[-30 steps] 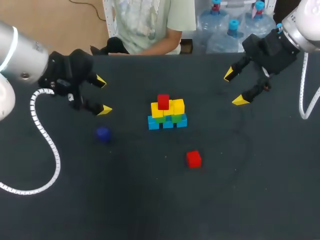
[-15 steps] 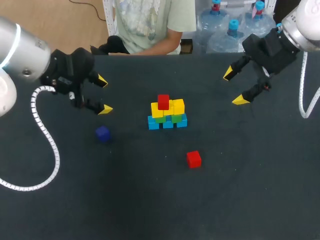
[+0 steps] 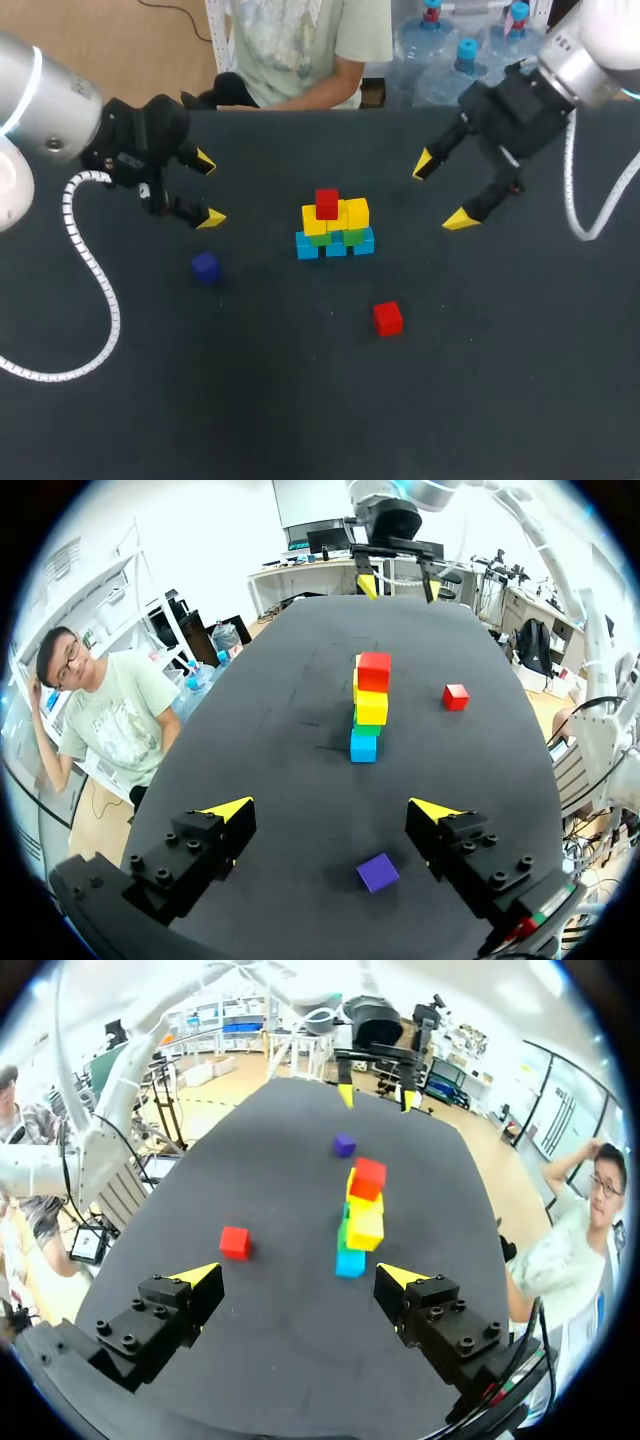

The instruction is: Place the blue cubes, place green cubes on the blue cubes, place the yellow cubes on the green cubes, then place the red cubes on the yellow cubes, and place purple cube on the red cubes.

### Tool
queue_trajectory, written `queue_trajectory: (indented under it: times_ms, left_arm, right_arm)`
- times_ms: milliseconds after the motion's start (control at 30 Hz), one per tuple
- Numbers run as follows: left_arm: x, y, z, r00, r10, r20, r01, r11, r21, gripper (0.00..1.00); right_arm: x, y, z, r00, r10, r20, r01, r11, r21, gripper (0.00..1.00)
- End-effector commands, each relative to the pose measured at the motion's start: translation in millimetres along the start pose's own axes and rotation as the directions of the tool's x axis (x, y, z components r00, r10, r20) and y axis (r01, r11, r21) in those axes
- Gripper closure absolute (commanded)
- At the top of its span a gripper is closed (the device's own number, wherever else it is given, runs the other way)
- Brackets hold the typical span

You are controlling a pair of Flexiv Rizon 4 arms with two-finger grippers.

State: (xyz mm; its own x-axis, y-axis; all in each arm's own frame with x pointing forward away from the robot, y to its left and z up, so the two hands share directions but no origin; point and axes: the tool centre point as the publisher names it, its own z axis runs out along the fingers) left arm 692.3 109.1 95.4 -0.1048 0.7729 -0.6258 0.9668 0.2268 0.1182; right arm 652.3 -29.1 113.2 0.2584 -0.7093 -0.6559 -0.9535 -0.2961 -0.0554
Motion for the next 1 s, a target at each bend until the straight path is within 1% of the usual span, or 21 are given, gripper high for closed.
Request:
queue_trajectory:
  times_ms: [33, 100, 133, 267, 467, 500, 600, 900, 1000]
  left_arm:
    - [0.6, 0.8, 0.3, 1.0, 0.001, 0.002, -0.001, 1.0, 0.001, 0.0]
    - [0.6, 0.8, 0.3, 1.0, 0.001, 0.002, -0.001, 1.0, 0.001, 0.0]
    - [0.6, 0.8, 0.3, 1.0, 0.001, 0.002, -0.001, 1.0, 0.001, 0.0]
    - [0.6, 0.8, 0.3, 1.0, 0.001, 0.002, -0.001, 1.0, 0.001, 0.0]
    - [0.6, 0.8, 0.3, 1.0, 0.001, 0.002, -0.001, 1.0, 0.001, 0.0]
    - [0.6, 0.8, 0.3, 1.0, 0.001, 0.002, -0.001, 1.0, 0.001, 0.0]
    - [0.6, 0.8, 0.3, 1.0, 0.001, 0.002, -0.001, 1.0, 0.001, 0.0]
    - [0.6, 0.8, 0.3, 1.0, 0.001, 0.002, -0.001, 1.0, 0.001, 0.0]
    - [0.6, 0.8, 0.3, 1.0, 0.001, 0.002, -0.001, 1.0, 0.001, 0.0]
  right_arm:
    - [-7.0, 4.8, 9.9, 1.0, -0.015, -0.017, 0.015, 1.0, -0.012, 0.54]
    - [-10.1, 8.3, 14.3, 1.0, -0.022, -0.012, 0.022, 1.0, -0.012, 0.94]
    - [-11.3, 9.2, 16.5, 0.999, -0.03, -0.011, 0.03, 0.999, -0.011, 1.0]
    - [-18.3, 7.4, 26.4, 0.998, -0.06, -0.007, 0.06, 0.997, -0.04, 1.0]
    - [-38.7, 4.9, 43.7, 0.99, -0.142, 0.01, 0.143, 0.985, -0.096, 1.0]
    - [-41.4, 4.6, 46.2, 0.988, -0.152, 0.003, 0.151, 0.983, -0.107, 1.0]
    - [-47.8, 3.6, 51.1, 0.984, -0.176, 0.009, 0.176, 0.978, -0.115, 1.0]
    - [-64.3, 9.3, 71.1, 0.97, -0.242, 0.0, 0.238, 0.955, -0.177, 1.0]
    - [-70.1, 10.3, 77.2, 0.963, -0.27, -0.023, 0.261, 0.946, -0.194, 1.0]
